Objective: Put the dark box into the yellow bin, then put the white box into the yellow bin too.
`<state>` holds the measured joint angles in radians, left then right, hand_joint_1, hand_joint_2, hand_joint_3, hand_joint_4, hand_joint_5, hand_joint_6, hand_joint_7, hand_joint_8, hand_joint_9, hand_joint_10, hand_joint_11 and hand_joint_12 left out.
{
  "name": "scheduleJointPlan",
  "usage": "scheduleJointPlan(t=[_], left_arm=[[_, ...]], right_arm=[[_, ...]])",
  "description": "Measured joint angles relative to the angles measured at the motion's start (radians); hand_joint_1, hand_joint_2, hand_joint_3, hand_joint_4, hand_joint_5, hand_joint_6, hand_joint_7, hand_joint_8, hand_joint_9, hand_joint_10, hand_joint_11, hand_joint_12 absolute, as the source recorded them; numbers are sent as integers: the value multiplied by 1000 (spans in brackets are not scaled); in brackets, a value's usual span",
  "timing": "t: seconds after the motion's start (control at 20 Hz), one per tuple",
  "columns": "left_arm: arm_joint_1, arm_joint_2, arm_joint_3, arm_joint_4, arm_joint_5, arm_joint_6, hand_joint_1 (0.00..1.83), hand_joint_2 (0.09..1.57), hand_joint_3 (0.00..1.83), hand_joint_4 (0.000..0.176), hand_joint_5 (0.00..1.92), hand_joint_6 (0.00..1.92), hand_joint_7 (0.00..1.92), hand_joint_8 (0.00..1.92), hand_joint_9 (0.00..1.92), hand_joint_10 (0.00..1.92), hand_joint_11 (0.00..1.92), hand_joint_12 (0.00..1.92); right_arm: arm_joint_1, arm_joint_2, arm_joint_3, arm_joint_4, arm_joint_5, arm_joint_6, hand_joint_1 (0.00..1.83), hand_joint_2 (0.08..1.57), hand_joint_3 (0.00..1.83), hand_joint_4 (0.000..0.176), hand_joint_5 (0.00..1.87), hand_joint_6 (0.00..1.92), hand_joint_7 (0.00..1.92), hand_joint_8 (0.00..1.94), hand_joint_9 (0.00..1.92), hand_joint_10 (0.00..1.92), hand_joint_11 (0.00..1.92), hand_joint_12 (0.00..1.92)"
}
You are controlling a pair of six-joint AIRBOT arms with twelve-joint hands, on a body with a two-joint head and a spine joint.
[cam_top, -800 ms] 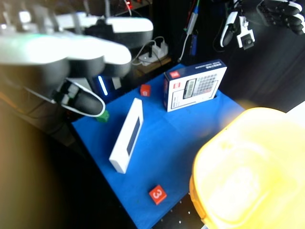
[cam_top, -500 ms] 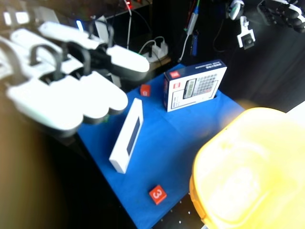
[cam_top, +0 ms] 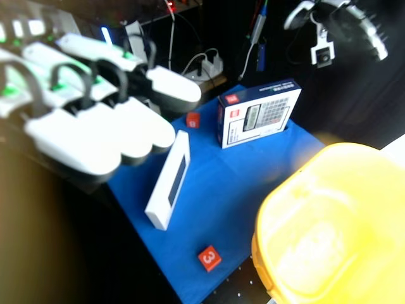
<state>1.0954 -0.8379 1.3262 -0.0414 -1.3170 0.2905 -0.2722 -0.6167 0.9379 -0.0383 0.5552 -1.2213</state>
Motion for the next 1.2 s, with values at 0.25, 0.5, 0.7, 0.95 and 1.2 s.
scheduleJointPlan(t=[0.25, 0.5, 0.7, 0.95, 1.2], left_arm=[[-44, 7, 0, 135, 113, -22, 672, 714, 0, 98, 0, 0, 70, 0, 74, 0, 69, 108], [-156, -34, 32, 245, 207, -50, 696, 628, 0, 119, 0, 0, 53, 5, 93, 6, 88, 114], [-196, -93, 66, 350, 282, -100, 737, 645, 8, 93, 1, 0, 86, 1, 89, 0, 70, 105], [-217, -156, 111, 417, 357, -143, 718, 745, 19, 64, 18, 0, 65, 0, 61, 0, 14, 94], [-283, -206, 147, 566, 436, -232, 932, 648, 0, 37, 128, 7, 180, 6, 208, 12, 171, 178]], right_arm=[[0, -24, 11, 2, -5, 0, 67, 973, 3, 85, 264, 2, 475, 0, 389, 1, 304, 55], [-8, -25, 13, 2, -5, 0, 102, 966, 2, 68, 271, 3, 454, 1, 377, 1, 312, 54], [-8, -25, 12, 2, -8, 0, 106, 1012, 16, 55, 278, 3, 487, 10, 395, 7, 289, 41], [-19, -28, 12, 3, -9, 0, 79, 1041, 11, 32, 255, 0, 464, 0, 398, 4, 294, 41], [-24, -28, 12, 5, -7, 0, 64, 1055, 8, 44, 269, 4, 459, 3, 398, 3, 288, 37]])
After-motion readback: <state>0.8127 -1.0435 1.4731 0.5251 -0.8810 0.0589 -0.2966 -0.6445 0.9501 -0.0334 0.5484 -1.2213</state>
